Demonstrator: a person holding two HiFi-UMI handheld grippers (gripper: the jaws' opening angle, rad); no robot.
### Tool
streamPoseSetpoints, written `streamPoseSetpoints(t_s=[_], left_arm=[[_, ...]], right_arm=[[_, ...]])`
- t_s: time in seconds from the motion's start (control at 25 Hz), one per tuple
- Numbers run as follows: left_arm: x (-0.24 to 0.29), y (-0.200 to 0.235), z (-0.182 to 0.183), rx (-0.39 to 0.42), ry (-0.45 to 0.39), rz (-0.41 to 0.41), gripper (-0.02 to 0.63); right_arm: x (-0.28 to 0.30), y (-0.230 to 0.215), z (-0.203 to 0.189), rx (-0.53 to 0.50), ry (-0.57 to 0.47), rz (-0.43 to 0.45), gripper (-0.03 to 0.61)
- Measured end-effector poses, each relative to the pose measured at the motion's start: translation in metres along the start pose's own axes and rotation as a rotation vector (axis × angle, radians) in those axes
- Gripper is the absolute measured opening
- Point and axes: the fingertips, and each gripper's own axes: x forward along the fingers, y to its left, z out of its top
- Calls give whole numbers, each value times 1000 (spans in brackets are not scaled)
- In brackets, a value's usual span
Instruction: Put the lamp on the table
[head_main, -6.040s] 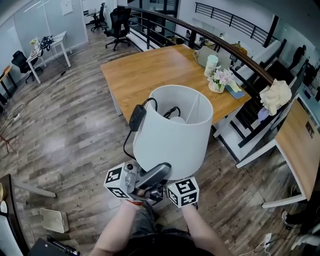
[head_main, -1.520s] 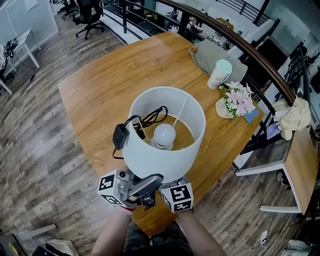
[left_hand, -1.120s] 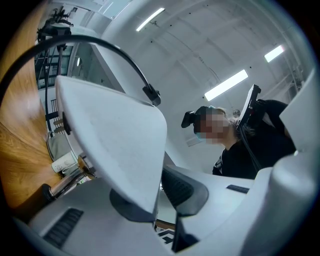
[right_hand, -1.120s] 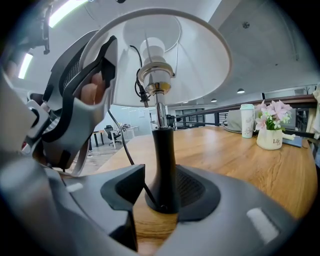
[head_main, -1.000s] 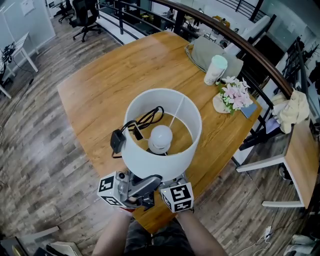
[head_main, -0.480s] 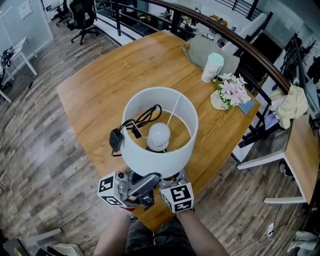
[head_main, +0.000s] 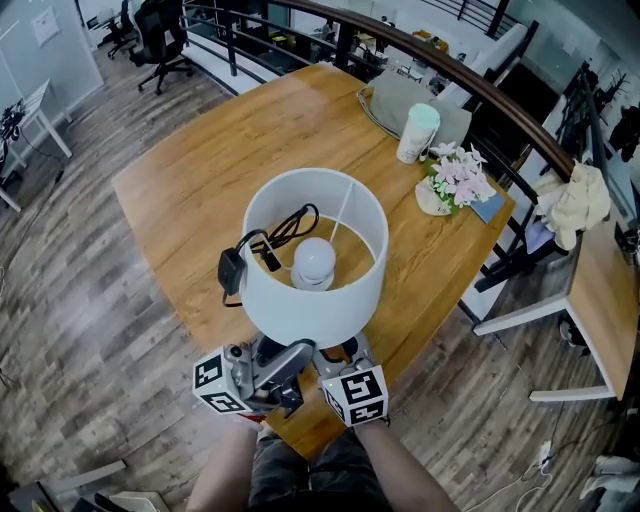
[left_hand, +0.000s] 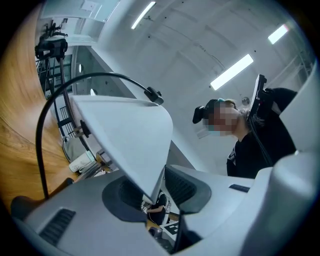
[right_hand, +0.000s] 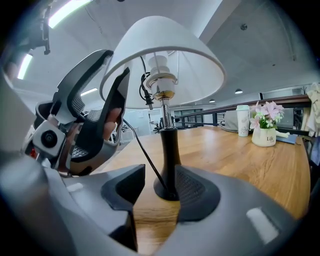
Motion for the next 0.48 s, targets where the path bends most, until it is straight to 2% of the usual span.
streamPoseSetpoints(t_s=[0.48], left_arm=[[-19, 3, -38, 45, 180, 79, 91]], right_arm=[[-12, 4, -5, 11, -12, -27, 152]])
